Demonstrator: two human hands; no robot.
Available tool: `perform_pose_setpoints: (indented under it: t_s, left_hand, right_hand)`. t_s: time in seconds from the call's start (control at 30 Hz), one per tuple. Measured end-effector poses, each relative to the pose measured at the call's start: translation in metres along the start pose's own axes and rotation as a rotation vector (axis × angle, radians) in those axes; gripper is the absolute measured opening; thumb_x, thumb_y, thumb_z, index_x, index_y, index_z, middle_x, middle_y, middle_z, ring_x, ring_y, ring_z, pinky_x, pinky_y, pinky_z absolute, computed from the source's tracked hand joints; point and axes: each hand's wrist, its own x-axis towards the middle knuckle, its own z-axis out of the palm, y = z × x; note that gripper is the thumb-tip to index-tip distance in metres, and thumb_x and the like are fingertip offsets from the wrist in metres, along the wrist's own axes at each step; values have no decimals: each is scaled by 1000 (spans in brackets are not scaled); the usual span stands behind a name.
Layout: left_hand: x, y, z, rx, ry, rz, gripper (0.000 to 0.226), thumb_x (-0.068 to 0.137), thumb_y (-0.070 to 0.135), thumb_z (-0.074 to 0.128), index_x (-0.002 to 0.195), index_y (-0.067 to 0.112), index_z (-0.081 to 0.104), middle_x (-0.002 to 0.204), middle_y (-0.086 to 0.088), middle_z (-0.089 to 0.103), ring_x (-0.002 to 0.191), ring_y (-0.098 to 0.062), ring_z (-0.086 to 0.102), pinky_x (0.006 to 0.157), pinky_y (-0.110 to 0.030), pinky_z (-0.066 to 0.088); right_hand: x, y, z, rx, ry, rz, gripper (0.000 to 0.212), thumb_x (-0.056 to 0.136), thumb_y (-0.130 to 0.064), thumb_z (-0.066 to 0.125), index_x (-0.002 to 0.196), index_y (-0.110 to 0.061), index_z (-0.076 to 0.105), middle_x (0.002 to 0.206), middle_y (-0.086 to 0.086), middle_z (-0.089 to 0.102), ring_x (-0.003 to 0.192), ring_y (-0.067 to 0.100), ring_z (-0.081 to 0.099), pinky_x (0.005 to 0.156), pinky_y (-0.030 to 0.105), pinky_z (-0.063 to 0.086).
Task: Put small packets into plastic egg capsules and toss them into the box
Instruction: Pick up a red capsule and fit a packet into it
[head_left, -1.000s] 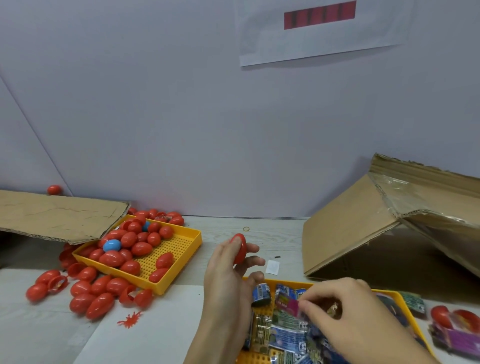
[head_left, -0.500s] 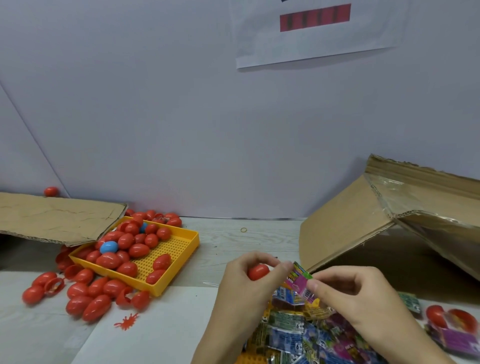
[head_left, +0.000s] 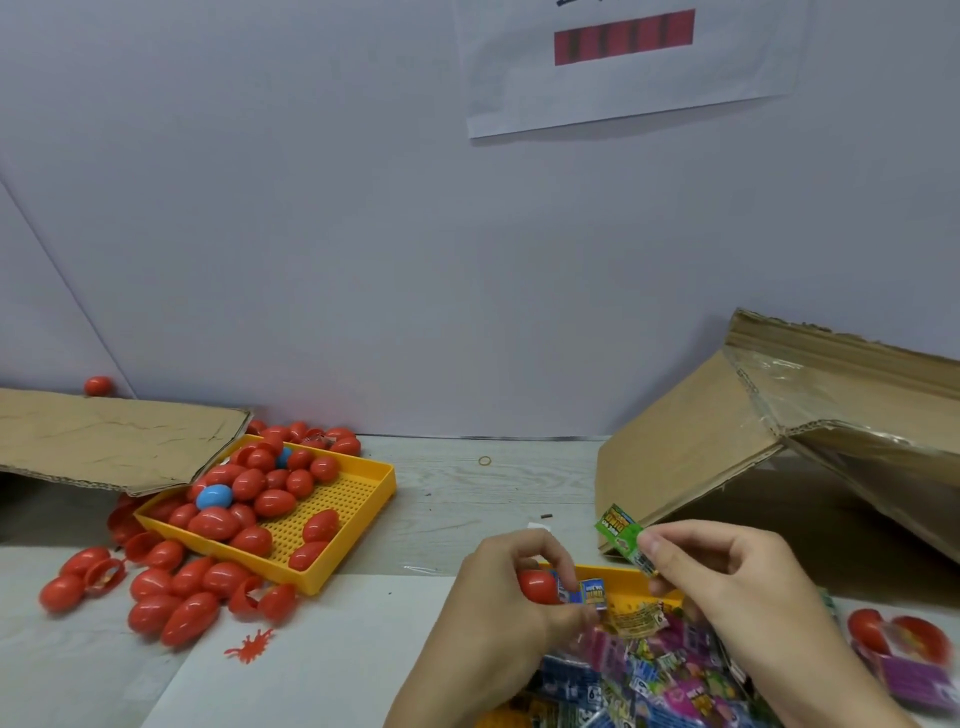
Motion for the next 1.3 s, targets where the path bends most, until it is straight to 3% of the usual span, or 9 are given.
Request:
perform_pose_setpoints:
  t_s: [0.13, 0.3, 0.43, 0.7, 0.83, 1.0, 1.17, 1.3]
  left_hand:
    - [0, 1, 1, 23, -14, 13, 16, 69, 33, 88, 70, 24, 75, 78, 8, 71, 67, 1, 64, 61, -13, 52]
    - [-2, 7, 4, -179, 137, 72, 12, 75, 47, 77, 80, 36, 77, 81, 19, 72, 74, 6, 66, 59, -7, 47]
    - [0, 7, 4, -310, 183, 37, 9, 74, 39, 80, 80, 32, 79, 77, 15, 72, 67, 0, 65, 62, -15, 49]
    - [1, 6, 5, -256, 224, 85, 8, 75, 31, 82, 77, 25, 78, 77, 13, 71, 69, 0, 65, 60, -16, 51]
    - [2, 6, 7, -200, 239, 117, 9, 75, 32, 82, 73, 25, 77, 75, 13, 70, 68, -1, 65, 58, -15, 50]
    - [3, 4, 8, -110, 268, 138, 10, 77, 32, 81, 73, 23, 77, 80, 4, 71, 75, -9, 66, 60, -15, 51]
    - [2, 5, 7, -105, 263, 169, 9, 77, 30, 81, 73, 23, 77, 79, 9, 71, 78, -4, 66, 61, -14, 51]
    - [0, 7, 7, -122, 238, 178, 8, 75, 30, 82, 72, 26, 76, 77, 13, 70, 76, -3, 67, 60, -14, 52]
  right_hand:
    - [2, 4, 1, 27, 3, 28, 8, 81, -26, 71, 80, -20, 76, 64, 5, 72, 49, 3, 62, 59, 26, 42]
    - [1, 3, 8, 43, -91, 49, 17, 77, -37, 68, 83, -25, 78, 71, 4, 74, 67, 11, 70, 62, 26, 47]
    - [-3, 0, 13, 33, -165, 23, 13, 81, -36, 65, 83, -33, 77, 70, 1, 74, 61, 4, 68, 52, 10, 45]
    - [-5, 0, 15, -78, -86, -21, 8, 85, -32, 65, 84, -33, 73, 73, -12, 74, 72, -4, 67, 58, 8, 44]
    - [-5, 3, 18, -199, -21, -91, 9, 86, -30, 67, 87, -34, 75, 84, -23, 72, 83, -8, 64, 71, 15, 50]
    - [-6, 2, 17, -262, 26, -154, 10, 81, -26, 73, 81, -36, 74, 80, -21, 71, 81, 0, 66, 73, 22, 53]
    - [-7, -1, 18, -212, 6, -127, 6, 78, -35, 74, 75, -30, 73, 75, -15, 72, 76, 0, 66, 70, 22, 49]
    - [-6, -4, 16, -130, -27, -91, 7, 79, -29, 74, 72, -29, 75, 72, -6, 72, 70, 5, 65, 68, 25, 47]
